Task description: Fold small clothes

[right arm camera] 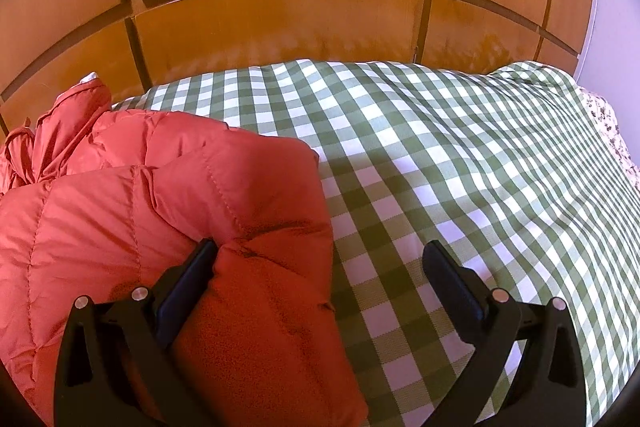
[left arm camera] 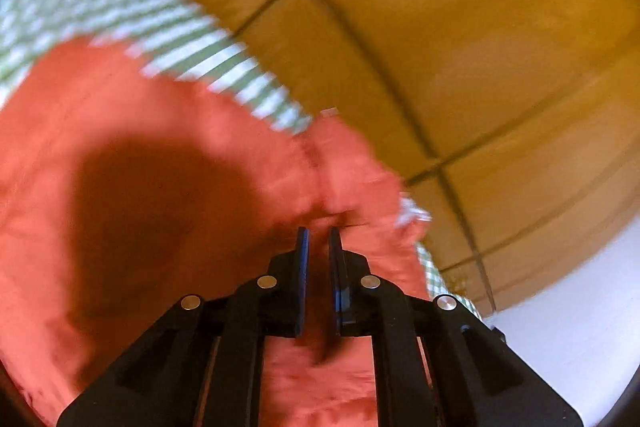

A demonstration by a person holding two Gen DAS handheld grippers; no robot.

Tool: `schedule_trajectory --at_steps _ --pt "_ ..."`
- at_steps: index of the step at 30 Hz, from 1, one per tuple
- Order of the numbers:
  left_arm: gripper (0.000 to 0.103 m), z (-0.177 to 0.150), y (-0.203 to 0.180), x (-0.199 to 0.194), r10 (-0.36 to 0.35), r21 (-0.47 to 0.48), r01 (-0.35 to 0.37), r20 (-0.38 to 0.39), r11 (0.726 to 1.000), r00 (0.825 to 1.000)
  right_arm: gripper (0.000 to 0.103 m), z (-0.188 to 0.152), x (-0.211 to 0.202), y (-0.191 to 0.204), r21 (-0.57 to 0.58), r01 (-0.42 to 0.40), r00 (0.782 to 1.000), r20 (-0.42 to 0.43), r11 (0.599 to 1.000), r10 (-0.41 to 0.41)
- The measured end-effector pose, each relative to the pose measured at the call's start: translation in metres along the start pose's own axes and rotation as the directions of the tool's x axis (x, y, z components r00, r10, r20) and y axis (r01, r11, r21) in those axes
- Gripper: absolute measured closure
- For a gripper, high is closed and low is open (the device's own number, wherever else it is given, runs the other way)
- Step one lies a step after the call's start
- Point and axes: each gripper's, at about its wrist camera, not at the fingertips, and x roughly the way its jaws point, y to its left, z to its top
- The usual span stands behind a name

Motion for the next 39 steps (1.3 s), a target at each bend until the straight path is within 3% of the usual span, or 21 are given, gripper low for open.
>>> schedule_trajectory --at_steps 2,4,8,10,14,19,22,23,25,26,27,34,39 --pt "0.096 0.000 -0.028 -0.001 0.004 0.103 -0.005 0.017 0.995 1.000 0.002 0.000 0.000 0.000 0.000 0.000 1.000 0.001 1.000 0.000" --pt "0.096 -0.004 -0.053 0.009 0.009 0.210 -0.005 -0.022 0.978 1.000 0.002 0.000 0.000 -0.001 -0.001 0.001 1.000 0.001 1.000 -0.001" --pt "0.095 -0.018 -0.070 0.063 0.172 0.346 -0.121 -0.120 0.931 0.978 0.002 0.000 -0.001 -0.001 0.001 -0.002 1.000 0.002 1.000 0.002" --pt "0.096 -0.025 -0.050 0.082 0.242 0.363 -0.179 -0.134 0.914 0.961 0.002 0.000 -0.001 -0.001 -0.001 -0.004 1.000 0.004 1.000 0.004" --pt "0.096 -0.044 -0.014 0.089 0.191 0.371 -0.127 -0.140 0.920 0.972 0.002 0.000 0.000 0.005 -0.020 0.004 1.000 0.008 1.000 -0.004" --pt "0.096 -0.046 -0.020 0.085 0.204 0.382 -0.139 -0.135 0.914 0.970 0.002 0.001 0.003 0.002 0.001 -0.024 1.000 -0.006 1.000 0.024" --pt "0.094 -0.050 -0.028 0.064 0.213 0.387 -0.150 -0.126 0.910 0.969 0.002 0.001 0.005 -0.005 0.035 -0.060 0.998 -0.023 0.998 0.061" --pt "0.084 -0.052 -0.029 0.056 0.213 0.386 -0.148 -0.129 0.910 0.969 0.002 0.002 0.006 -0.006 0.045 -0.073 0.997 -0.037 0.996 0.075" --pt "0.053 -0.058 -0.029 0.033 0.197 0.383 -0.132 -0.134 0.914 0.971 0.002 0.004 0.008 -0.009 0.057 -0.093 0.993 -0.069 0.994 0.097" --pt "0.024 -0.061 -0.030 0.021 0.201 0.388 -0.140 -0.121 0.911 0.972 0.002 0.005 0.007 -0.010 0.055 -0.101 0.990 -0.094 0.993 0.105" --pt "0.015 -0.067 -0.031 0.007 0.222 0.402 -0.168 -0.093 0.900 0.971 0.002 0.006 0.004 -0.011 0.052 -0.107 0.987 -0.112 0.993 0.112" --pt "0.015 -0.106 -0.023 -0.044 0.288 0.544 -0.197 -0.086 0.816 0.954 0.002 -0.013 -0.052 -0.012 -0.021 -0.120 0.989 -0.092 0.993 0.117" --pt "0.013 -0.119 -0.011 -0.063 0.307 0.532 -0.198 -0.123 0.823 0.944 0.002 -0.041 -0.100 0.000 -0.198 -0.062 0.998 -0.019 0.978 0.059"
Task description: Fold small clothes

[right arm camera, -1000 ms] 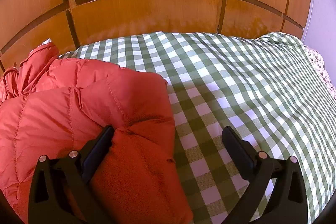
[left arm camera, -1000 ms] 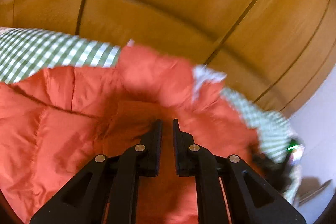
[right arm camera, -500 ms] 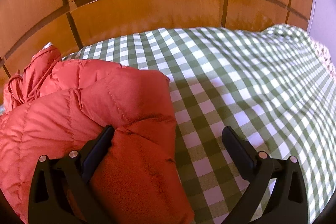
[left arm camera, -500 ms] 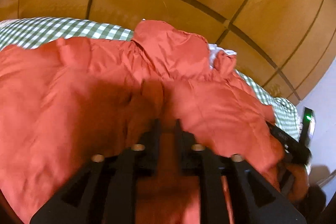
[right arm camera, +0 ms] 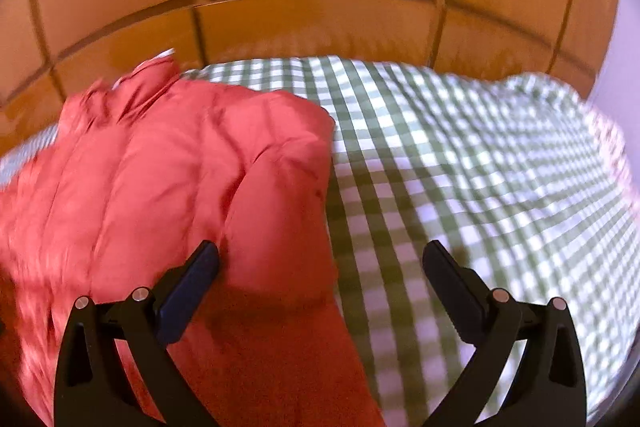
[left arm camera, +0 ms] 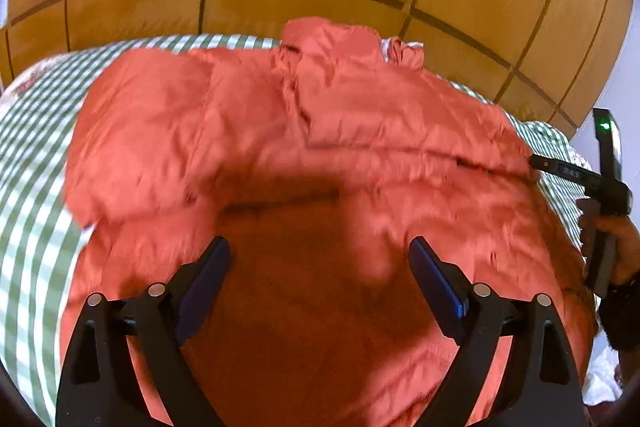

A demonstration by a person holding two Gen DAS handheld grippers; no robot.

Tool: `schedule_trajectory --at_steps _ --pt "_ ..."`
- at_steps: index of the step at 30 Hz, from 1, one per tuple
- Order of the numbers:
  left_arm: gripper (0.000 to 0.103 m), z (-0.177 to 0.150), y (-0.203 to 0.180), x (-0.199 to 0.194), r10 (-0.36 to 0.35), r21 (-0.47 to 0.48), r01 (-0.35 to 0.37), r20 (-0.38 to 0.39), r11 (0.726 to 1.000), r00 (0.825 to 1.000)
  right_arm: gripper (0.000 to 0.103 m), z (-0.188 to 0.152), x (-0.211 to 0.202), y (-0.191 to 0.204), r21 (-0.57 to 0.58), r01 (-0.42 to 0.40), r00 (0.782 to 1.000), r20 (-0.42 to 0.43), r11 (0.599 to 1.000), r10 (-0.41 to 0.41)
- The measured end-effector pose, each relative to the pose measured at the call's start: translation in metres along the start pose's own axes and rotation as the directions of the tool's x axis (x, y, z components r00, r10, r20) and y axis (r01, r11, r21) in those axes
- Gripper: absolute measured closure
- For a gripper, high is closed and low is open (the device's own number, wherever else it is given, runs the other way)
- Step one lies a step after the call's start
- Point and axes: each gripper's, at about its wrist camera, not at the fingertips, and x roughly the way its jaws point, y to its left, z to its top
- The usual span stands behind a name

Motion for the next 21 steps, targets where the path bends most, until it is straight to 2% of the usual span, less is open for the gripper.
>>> schedule_trajectory --at_steps 6,10,13,18,21 --pt "0.013 -0.014 0.006 -0.019 0.016 0.001 -0.016 -0.007 1.000 1.000 0.002 -0.029 -0.029 0.007 -0.091 0.036 0.999 0.024 0.995 -0.034" --pt "0.013 -0.024 0.010 -0.034 0.050 0.015 -0.050 -0.001 0.999 0.999 0.002 -0.043 -0.041 0.001 -0.073 0.000 1.000 0.028 0.997 0.003" --pt "0.009 -0.034 0.018 -0.048 0.072 0.010 -0.072 0.018 0.997 0.997 0.002 -0.054 -0.050 0.000 -0.070 -0.021 0.999 0.031 0.997 0.023" --pt "0.009 -0.050 0.037 -0.073 0.066 -0.008 -0.066 0.082 0.998 0.994 0.002 -0.071 -0.063 -0.005 -0.073 -0.045 0.998 0.037 0.996 0.048" --pt "0.008 -0.058 0.044 -0.081 0.082 -0.001 -0.083 0.075 0.997 0.994 0.002 -0.080 -0.070 -0.012 -0.078 -0.063 0.997 0.039 0.995 0.067"
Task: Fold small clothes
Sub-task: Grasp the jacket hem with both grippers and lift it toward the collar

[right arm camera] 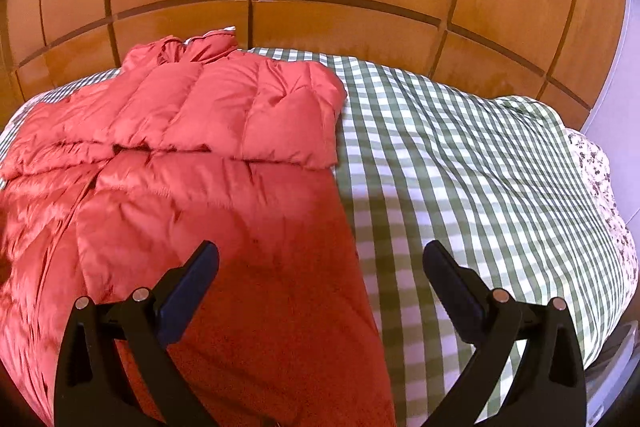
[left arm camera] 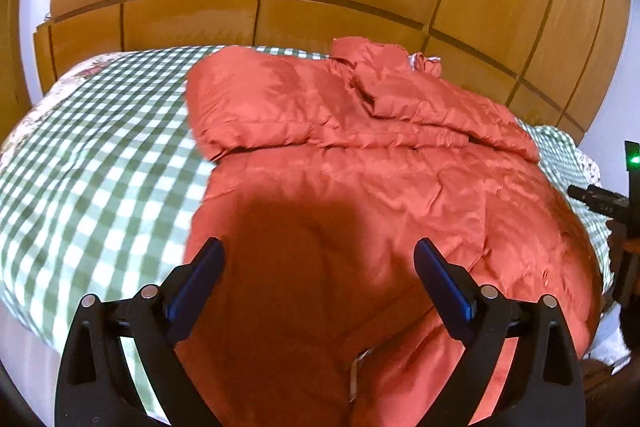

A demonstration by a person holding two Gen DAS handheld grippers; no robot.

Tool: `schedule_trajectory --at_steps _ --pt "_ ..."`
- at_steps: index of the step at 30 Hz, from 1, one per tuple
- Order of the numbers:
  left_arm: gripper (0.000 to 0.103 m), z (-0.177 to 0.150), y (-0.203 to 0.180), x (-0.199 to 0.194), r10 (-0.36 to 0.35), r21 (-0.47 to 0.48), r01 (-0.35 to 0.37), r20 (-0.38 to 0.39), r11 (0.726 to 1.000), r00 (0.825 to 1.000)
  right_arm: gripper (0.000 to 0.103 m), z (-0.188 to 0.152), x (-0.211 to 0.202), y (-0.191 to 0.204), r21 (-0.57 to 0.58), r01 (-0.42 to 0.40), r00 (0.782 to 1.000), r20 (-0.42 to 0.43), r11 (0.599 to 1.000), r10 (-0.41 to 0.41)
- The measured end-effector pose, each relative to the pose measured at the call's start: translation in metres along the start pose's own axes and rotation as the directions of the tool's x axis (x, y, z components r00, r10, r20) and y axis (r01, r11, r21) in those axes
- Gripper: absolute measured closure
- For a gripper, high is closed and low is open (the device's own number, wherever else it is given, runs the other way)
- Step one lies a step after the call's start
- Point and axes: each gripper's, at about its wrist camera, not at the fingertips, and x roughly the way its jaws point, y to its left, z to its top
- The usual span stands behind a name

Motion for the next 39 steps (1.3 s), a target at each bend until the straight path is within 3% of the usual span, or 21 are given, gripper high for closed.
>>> schedule_trajectory --at_steps 3,6,13,21,28,32,35,37,39 --pt "0.008 -0.008 0.008 -0.007 -0.005 -0.019 0.005 -0.017 1.000 1.000 0.002 -0.012 -0.011 -0.015 0.037 -0.075 0.997 0.012 0.996 0.075" --pt "0.008 -0.013 0.017 -0.013 -0.063 -0.072 0.060 -0.045 0.996 0.997 0.002 -0.027 -0.023 -0.034 0.094 -0.172 0.985 0.027 0.981 0.170" --pt "0.008 -0.025 0.044 -0.024 -0.097 -0.184 0.081 -0.083 0.980 0.992 0.002 -0.064 -0.035 -0.074 0.209 -0.325 0.944 0.015 0.922 0.329" --pt "0.009 -0.044 0.066 -0.022 -0.149 -0.275 0.098 -0.169 0.956 0.974 0.021 -0.106 -0.025 -0.095 0.359 -0.464 0.864 -0.016 0.810 0.503" --pt "0.009 -0.054 0.073 -0.027 -0.253 -0.351 0.179 -0.179 0.919 0.951 0.023 -0.121 -0.018 -0.086 0.419 -0.595 0.766 0.039 0.685 0.641" --pt "0.009 -0.060 0.077 -0.029 -0.303 -0.415 0.200 -0.198 0.887 0.932 0.023 -0.122 -0.017 -0.081 0.424 -0.610 0.754 0.048 0.670 0.656" --pt "0.009 -0.067 0.079 -0.022 -0.348 -0.463 0.207 -0.242 0.861 0.906 0.024 -0.124 -0.015 -0.082 0.450 -0.640 0.719 0.063 0.624 0.692" --pt "0.009 -0.079 0.079 -0.009 -0.427 -0.529 0.229 -0.288 0.817 0.857 0.024 -0.126 -0.012 -0.083 0.454 -0.653 0.704 0.068 0.606 0.707" --pt "0.009 -0.093 0.074 0.010 -0.499 -0.587 0.226 -0.358 0.778 0.789 0.024 -0.124 -0.010 -0.081 0.452 -0.663 0.693 0.067 0.597 0.718"
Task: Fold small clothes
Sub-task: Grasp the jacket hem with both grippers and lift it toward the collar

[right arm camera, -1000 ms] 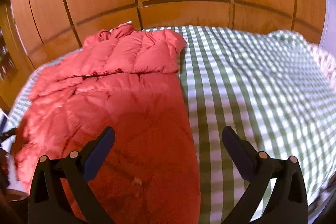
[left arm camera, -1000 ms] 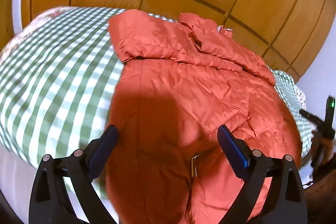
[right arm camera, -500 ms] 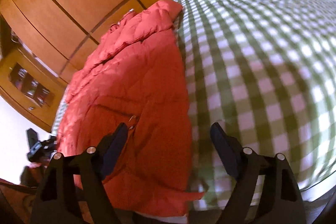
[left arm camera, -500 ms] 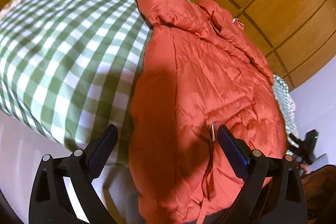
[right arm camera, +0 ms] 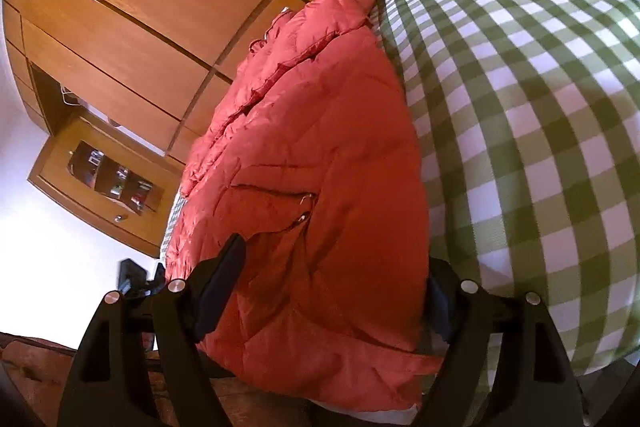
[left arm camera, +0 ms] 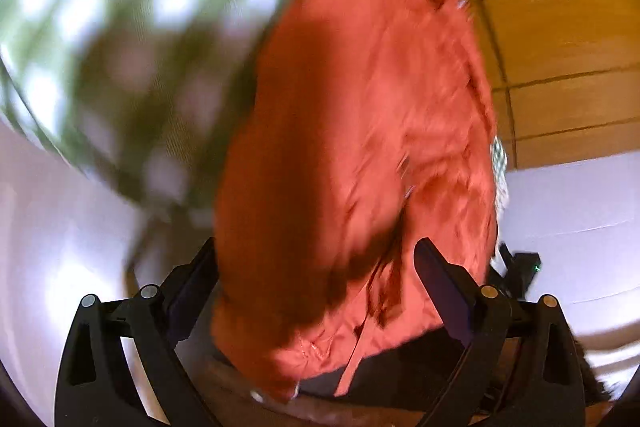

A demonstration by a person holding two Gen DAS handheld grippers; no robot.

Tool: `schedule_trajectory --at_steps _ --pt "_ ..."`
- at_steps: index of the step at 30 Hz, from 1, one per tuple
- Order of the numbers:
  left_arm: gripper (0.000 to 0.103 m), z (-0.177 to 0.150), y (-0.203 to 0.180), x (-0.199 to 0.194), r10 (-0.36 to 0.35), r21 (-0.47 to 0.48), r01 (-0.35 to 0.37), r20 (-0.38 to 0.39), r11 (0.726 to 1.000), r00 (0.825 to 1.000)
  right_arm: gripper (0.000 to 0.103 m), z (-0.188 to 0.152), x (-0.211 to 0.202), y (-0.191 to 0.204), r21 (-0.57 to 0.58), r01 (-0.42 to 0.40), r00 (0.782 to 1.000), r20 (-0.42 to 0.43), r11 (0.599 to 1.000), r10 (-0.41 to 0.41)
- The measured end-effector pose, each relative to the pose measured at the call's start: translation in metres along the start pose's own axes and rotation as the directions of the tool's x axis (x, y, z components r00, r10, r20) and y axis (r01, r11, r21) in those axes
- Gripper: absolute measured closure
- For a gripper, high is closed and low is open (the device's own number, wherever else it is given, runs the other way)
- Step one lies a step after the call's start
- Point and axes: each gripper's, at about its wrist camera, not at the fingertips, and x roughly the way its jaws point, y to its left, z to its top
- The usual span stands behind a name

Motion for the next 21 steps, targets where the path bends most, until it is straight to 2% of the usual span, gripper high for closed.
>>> schedule_trajectory --at_steps 2,4,5,6,7,8,10,12,14,17,19,21 --pt "0.017 0.000 -0.003 0.010 0.004 0.008 -0.004 -0.040 1.000 0.999 0.024 0.002 0.002 0.002 -0.006 -0.014 1.000 -0.014 1.000 0.014" --pt "0.029 -0.001 -0.011 0.010 0.013 0.049 -0.012 -0.023 0.999 1.000 0.029 0.005 0.008 0.006 -0.019 -0.015 1.000 -0.027 1.000 0.014" --pt "0.039 -0.001 -0.014 0.010 0.007 0.065 -0.006 -0.017 0.998 1.000 0.032 0.006 0.012 0.007 -0.024 -0.018 0.999 -0.033 1.000 0.017" --pt "0.046 -0.002 -0.019 0.008 0.004 0.086 -0.003 -0.008 0.996 1.000 0.040 0.008 0.015 0.008 -0.029 -0.018 0.999 -0.043 0.999 0.017" --pt "0.047 -0.003 -0.023 0.007 0.012 0.101 -0.011 -0.002 0.995 1.000 0.049 0.007 0.017 0.008 -0.033 -0.009 0.999 -0.050 0.999 0.007" --pt "0.052 -0.004 -0.026 0.007 0.024 0.112 -0.024 0.002 0.993 1.000 0.054 0.008 0.018 0.007 -0.032 -0.004 0.998 -0.055 0.999 0.003" --pt "0.063 -0.008 -0.033 0.004 0.033 0.142 -0.035 0.015 0.989 0.999 0.072 0.009 0.018 0.005 -0.014 -0.068 0.996 -0.061 0.998 0.067" --pt "0.081 -0.013 -0.044 -0.006 0.015 0.195 -0.025 0.051 0.981 0.999 0.080 0.009 0.013 0.006 0.001 -0.135 0.990 -0.041 0.991 0.135" --pt "0.084 -0.021 -0.058 -0.018 -0.016 0.268 -0.010 0.095 0.963 0.995 0.084 0.010 0.004 0.006 0.009 -0.208 0.978 -0.008 0.978 0.208" --pt "0.087 -0.029 -0.083 -0.033 -0.081 0.357 0.023 0.149 0.934 0.986 0.088 0.013 -0.014 0.009 0.018 -0.342 0.937 0.076 0.939 0.340" --pt "0.087 -0.031 -0.092 -0.044 -0.156 0.381 0.084 0.163 0.921 0.974 0.089 0.015 -0.023 0.011 0.016 -0.394 0.915 0.103 0.919 0.391" --pt "0.087 -0.032 -0.099 -0.056 -0.247 0.399 0.162 0.172 0.902 0.954 0.089 0.017 -0.030 0.015 0.004 -0.416 0.903 0.123 0.909 0.413"
